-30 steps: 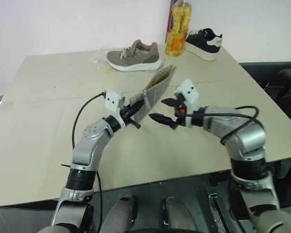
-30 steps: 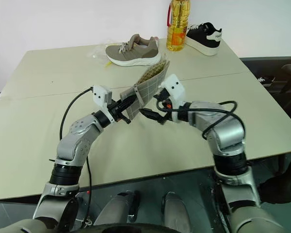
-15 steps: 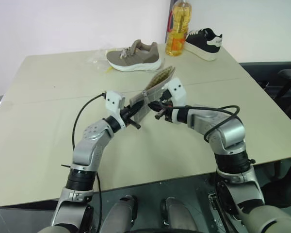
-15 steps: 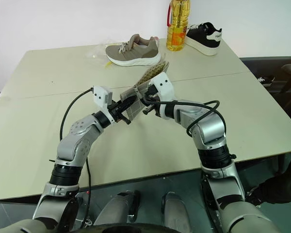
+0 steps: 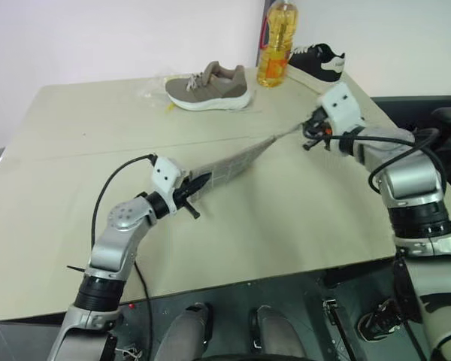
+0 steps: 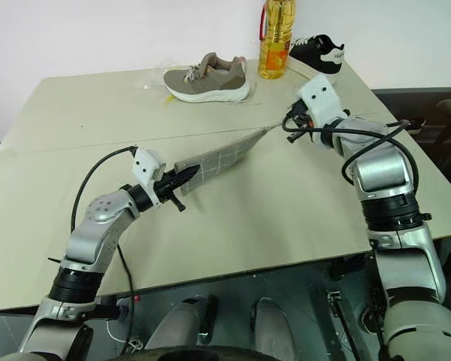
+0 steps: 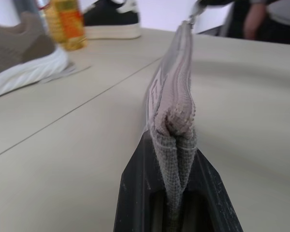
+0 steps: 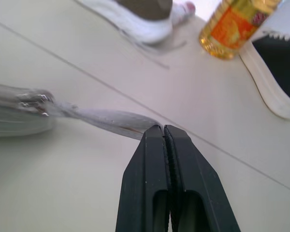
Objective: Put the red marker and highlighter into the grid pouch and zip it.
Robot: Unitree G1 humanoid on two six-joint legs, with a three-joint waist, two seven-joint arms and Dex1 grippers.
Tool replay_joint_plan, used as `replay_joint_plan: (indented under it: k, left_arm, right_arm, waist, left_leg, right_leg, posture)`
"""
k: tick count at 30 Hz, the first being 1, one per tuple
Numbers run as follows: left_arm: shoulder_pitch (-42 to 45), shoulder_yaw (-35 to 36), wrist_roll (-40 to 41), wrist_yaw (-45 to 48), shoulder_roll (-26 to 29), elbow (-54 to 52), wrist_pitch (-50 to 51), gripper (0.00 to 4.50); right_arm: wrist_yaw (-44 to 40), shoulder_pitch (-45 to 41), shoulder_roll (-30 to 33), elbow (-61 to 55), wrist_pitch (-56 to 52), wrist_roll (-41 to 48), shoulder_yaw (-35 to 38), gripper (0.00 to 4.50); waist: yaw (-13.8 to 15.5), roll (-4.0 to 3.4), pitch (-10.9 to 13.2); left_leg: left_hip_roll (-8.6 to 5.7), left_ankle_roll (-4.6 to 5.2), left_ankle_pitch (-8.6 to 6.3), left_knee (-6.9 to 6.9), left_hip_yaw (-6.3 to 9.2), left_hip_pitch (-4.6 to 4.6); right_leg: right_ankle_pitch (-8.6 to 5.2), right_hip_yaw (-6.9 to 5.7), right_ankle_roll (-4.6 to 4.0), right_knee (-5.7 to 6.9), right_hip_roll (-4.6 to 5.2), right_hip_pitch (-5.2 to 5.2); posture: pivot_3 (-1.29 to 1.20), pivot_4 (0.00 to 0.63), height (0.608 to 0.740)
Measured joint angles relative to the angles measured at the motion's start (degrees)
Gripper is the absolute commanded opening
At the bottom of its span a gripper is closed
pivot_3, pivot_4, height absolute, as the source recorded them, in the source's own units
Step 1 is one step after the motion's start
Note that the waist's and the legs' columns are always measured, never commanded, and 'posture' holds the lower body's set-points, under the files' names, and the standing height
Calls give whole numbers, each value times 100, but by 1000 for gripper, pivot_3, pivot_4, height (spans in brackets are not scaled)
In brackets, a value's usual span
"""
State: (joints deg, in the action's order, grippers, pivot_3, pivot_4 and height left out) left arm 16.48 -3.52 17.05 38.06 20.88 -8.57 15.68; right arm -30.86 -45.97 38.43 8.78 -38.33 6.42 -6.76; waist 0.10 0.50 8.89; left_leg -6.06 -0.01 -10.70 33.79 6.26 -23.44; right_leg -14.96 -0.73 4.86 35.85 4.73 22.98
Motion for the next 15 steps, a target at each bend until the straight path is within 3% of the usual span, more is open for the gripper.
replay_joint_plan:
  k: [4,5,7,10,12,13,15]
  left_arm:
    - [-159,17,44,86,174,-142,-1,0]
    - [-213,28,52,95,201,-174,-1,0]
    - [-343,35,77,163,313,-234,4,691]
    - [-572,16,75,329,525,-379,23,1957]
    - [-753,-24,34,379,668,-601,70,3119]
    - [-814,-28,18,376,715,-694,124,3464]
    - [-1052,-9,-6,346,854,-948,238,3464]
  right_arm:
    - [-248,6,38,68,239,-65,-98,67]
    - [-367,43,84,35,264,-66,-123,301]
    - [-662,207,155,-96,222,-7,-120,874]
    - [-1236,708,320,-437,95,240,-139,2357]
    - [-1573,1072,449,-683,97,341,-162,3575]
    - [-1667,1171,493,-760,103,385,-154,3878]
    - [-1861,1429,557,-939,183,529,-11,3878]
  waist:
    - [-22,0,0]
    - [-18,0,0]
    - [-8,0,0]
    - [28,0,0]
    - [50,-2,1]
    - [57,-2,1]
    - [58,-2,1]
  left_leg:
    - [2,0,0,-2,2,0]
    - [2,0,0,-1,2,0]
    - [2,0,0,0,2,0]
    - [2,2,-1,1,2,0]
    - [2,2,-2,2,2,-1]
    - [2,2,-2,2,2,-1]
    - [3,2,-3,2,2,-1]
  right_leg:
    - [7,-1,13,6,-2,3]
    - [7,-1,12,5,-2,2]
    - [5,0,10,1,-2,-1]
    - [-2,0,-3,-3,0,-2]
    - [-3,0,-4,-3,1,-2]
    - [-3,0,-5,-3,3,-2]
    - [-4,1,-6,-6,3,-5]
  posture:
    - [0,150,740]
    - [0,150,740]
    - [0,150,740]
    - [0,150,740]
    - [0,150,740]
    - [0,150,740]
    - [0,150,740]
